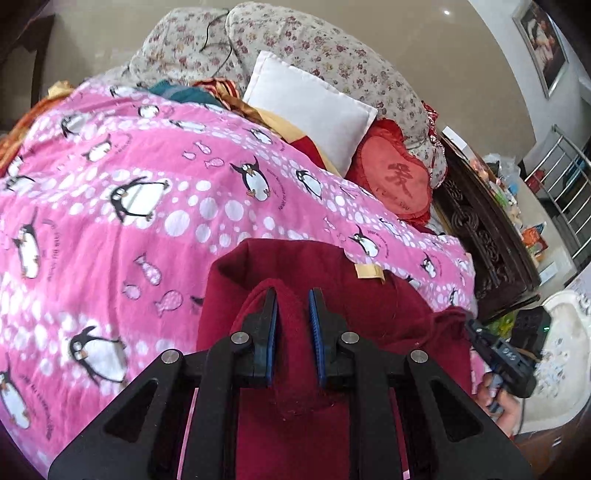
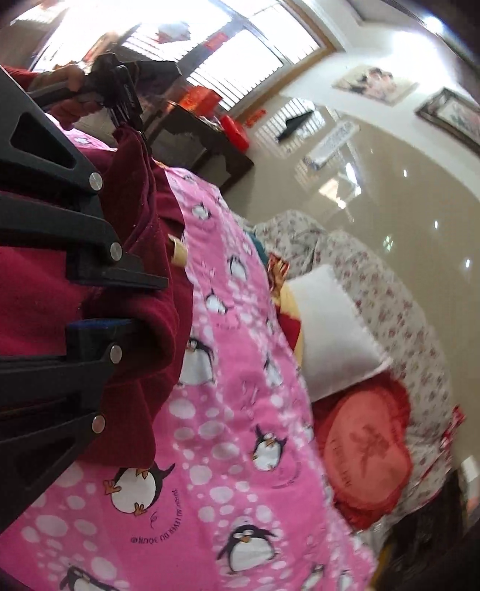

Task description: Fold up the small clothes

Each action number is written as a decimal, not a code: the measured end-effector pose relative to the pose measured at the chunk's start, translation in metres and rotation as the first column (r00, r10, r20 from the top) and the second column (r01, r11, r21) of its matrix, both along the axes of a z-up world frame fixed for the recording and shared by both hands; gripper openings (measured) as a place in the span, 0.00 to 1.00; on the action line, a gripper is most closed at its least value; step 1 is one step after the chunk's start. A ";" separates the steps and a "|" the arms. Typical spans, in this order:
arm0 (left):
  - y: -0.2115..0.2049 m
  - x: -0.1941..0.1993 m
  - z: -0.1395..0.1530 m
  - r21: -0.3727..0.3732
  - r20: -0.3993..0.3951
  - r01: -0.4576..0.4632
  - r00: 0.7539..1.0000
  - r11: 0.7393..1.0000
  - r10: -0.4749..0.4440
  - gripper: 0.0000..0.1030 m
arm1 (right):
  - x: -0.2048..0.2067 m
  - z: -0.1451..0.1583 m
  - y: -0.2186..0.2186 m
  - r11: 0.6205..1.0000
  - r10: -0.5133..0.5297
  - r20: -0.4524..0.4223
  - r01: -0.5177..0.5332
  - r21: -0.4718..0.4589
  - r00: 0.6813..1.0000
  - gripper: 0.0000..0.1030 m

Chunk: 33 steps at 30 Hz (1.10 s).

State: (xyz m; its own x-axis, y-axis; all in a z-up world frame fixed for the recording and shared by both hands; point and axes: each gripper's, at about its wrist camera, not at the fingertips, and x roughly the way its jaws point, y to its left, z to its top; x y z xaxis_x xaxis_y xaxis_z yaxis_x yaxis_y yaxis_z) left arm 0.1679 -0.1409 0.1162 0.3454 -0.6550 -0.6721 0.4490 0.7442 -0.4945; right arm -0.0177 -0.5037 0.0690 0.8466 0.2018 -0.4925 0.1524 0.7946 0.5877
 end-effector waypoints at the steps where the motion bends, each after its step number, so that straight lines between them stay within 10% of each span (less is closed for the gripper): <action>1: -0.001 0.003 -0.001 -0.006 -0.011 0.010 1.000 1.000 -0.010 0.21 | 0.002 -0.002 -0.001 1.000 -0.002 -0.009 0.002 0.011 1.000 0.16; 4: 0.000 0.005 0.005 -0.029 -0.004 0.028 1.000 0.999 -0.028 0.48 | 0.003 -0.003 -0.006 0.999 -0.004 -0.014 0.004 0.033 1.000 0.21; 7: 0.014 0.002 0.022 -0.067 0.067 -0.040 0.997 0.997 0.045 0.75 | -0.004 0.004 -0.013 0.998 -0.037 0.008 0.036 0.044 0.999 0.53; 12: 0.026 -0.006 0.037 -0.080 0.067 -0.024 0.997 0.997 0.029 0.77 | -0.026 0.029 -0.020 0.996 -0.080 0.067 0.077 0.053 0.995 0.56; 17: 0.011 -0.029 0.036 0.005 0.148 0.018 0.989 1.000 -0.018 0.77 | -0.026 0.051 0.034 0.975 0.014 0.018 -0.009 -0.222 1.000 0.52; 30: -0.024 0.005 -0.031 0.234 0.213 -0.169 0.970 0.957 0.119 0.77 | 0.057 -0.014 0.036 0.865 -0.172 -0.336 -0.021 -0.501 0.926 0.41; 33: -0.010 0.018 -0.048 0.181 0.180 -0.169 0.974 0.969 0.137 0.77 | 0.053 -0.027 0.022 0.907 -0.161 -0.326 0.010 -0.421 0.932 0.41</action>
